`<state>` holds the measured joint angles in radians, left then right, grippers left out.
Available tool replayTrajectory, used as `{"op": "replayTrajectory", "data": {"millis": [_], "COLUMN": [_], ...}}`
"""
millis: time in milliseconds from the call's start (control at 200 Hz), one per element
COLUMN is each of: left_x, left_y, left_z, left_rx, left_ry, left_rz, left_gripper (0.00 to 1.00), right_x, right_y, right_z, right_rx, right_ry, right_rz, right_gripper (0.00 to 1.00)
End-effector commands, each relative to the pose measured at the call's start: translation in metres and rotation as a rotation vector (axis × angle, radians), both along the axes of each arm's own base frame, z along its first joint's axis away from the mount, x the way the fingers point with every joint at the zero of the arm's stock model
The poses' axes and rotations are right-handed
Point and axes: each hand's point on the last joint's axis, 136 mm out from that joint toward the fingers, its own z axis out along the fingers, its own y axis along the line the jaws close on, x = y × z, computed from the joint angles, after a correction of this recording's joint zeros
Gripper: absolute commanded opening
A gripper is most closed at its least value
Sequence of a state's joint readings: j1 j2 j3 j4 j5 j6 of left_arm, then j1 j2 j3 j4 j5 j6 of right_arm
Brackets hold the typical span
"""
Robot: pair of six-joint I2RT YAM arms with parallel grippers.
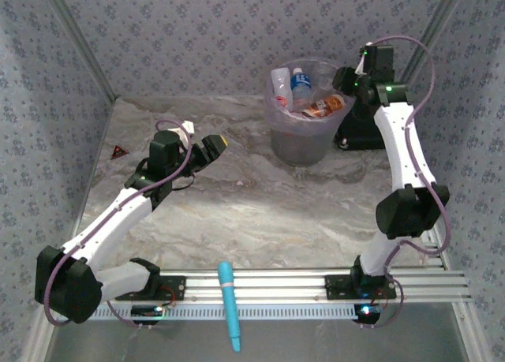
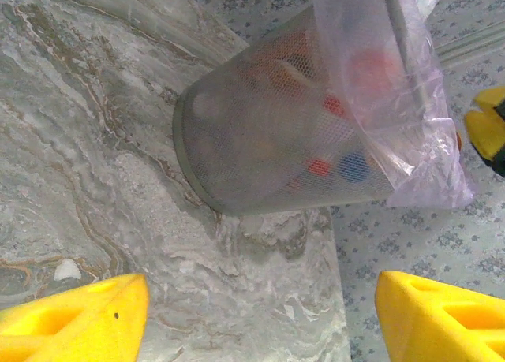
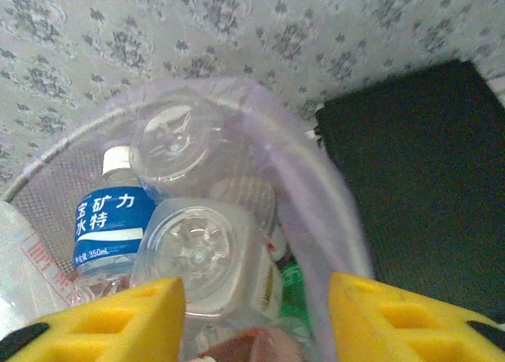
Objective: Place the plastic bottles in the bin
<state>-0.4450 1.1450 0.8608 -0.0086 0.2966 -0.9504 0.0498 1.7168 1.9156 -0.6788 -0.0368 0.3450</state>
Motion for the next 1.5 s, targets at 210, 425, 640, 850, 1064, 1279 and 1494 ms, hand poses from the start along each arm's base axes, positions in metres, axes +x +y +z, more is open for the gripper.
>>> {"op": "replayTrajectory", "data": {"millis": [210,425,640,850,1064,1279,1494], "left_x": [-0.008,-0.011,-0.015,-0.018,-0.022,-0.029,-0.026], "left_y": [0.027,0.036,0.043,0.058,0.085,0.115,0.125], "left_z": [-0.003,-0.010,-0.014,-0.020,-0.025,-0.033,-0.040], "left_rx": [0.169,0.216,0.256,0.274,0.345,0.408,0.439], "left_ry": [-0.025,-0.017,-0.015,-0.004,-0.010,0.014,0.008], "left_rz": [0.042,0.047,0.040,0.075,0.120,0.172,0.184], "left_gripper": [0.82,0.91,1.00,1.00,1.00,1.00,1.00], "right_x": [-0.021,-0.014,-0.008,-0.010,-0.013,-0.011,-0.012], "right_y": [-0.016,-0.005,0.016,0.064,0.119,0.183,0.203], "right_z": [-0.020,-0.044,-0.050,-0.056,-0.063,-0.055,-0.034], "right_rx": [0.098,0.141,0.156,0.236,0.286,0.332,0.317], "right_ry": [0.131,0.192,0.189,0.194,0.205,0.156,0.114], "right_rz": [0.091,0.159,0.262,0.419,0.491,0.528,0.534], "right_gripper": [0.66,0.76,0.79,0.79,0.78,0.78,0.79]}}
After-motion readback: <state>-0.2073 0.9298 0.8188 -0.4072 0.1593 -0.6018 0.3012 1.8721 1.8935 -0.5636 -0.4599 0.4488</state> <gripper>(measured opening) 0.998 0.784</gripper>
